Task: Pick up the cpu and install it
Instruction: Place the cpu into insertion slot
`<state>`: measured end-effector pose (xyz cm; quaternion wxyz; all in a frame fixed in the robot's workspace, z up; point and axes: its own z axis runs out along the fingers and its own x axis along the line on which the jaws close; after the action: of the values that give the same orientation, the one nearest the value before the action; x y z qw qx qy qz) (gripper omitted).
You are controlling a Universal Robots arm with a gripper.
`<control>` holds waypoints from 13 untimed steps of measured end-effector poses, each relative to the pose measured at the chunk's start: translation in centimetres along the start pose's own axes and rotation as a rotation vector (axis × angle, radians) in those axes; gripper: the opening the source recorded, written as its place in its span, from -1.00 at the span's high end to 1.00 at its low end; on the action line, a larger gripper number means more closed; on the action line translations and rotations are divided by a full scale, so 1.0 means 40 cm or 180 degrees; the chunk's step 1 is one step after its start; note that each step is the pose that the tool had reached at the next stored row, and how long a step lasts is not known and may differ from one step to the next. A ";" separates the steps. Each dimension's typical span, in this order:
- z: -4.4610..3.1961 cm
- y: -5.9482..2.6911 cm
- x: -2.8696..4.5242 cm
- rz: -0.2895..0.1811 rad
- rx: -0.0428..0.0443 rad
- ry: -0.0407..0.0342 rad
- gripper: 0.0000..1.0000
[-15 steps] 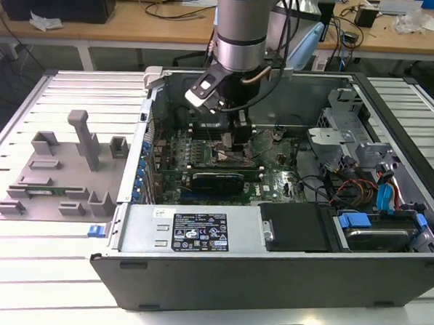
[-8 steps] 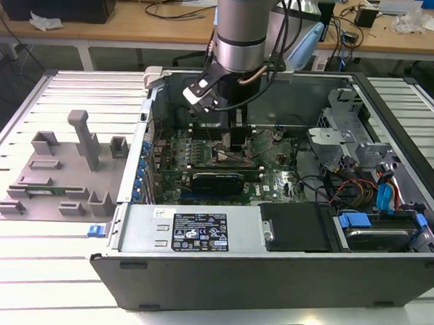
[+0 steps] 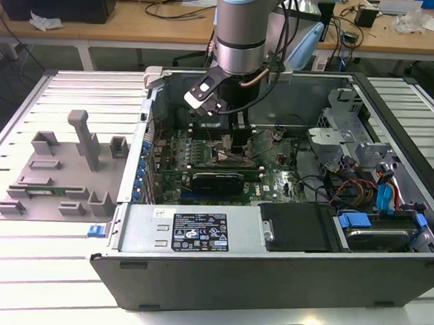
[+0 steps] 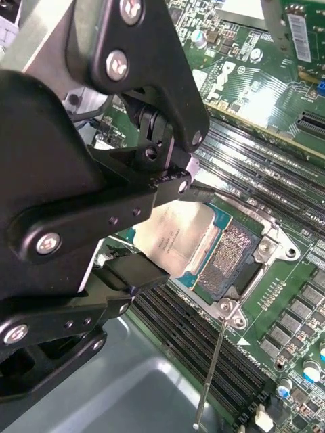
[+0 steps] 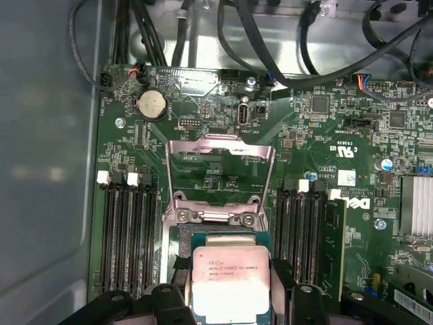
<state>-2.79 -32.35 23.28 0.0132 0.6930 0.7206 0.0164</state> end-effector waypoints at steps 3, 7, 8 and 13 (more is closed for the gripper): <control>0.009 -0.002 0.000 0.0061 0.0000 -0.0004 -0.09; 0.014 -0.005 0.006 0.0067 0.0000 -0.0004 -0.09; 0.015 -0.007 0.008 0.0067 0.0000 -0.0004 -0.09; 0.024 -0.013 0.010 0.0084 0.0001 -0.0014 -0.09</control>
<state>-3.29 -31.95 22.29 0.0144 0.7025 0.7114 0.0150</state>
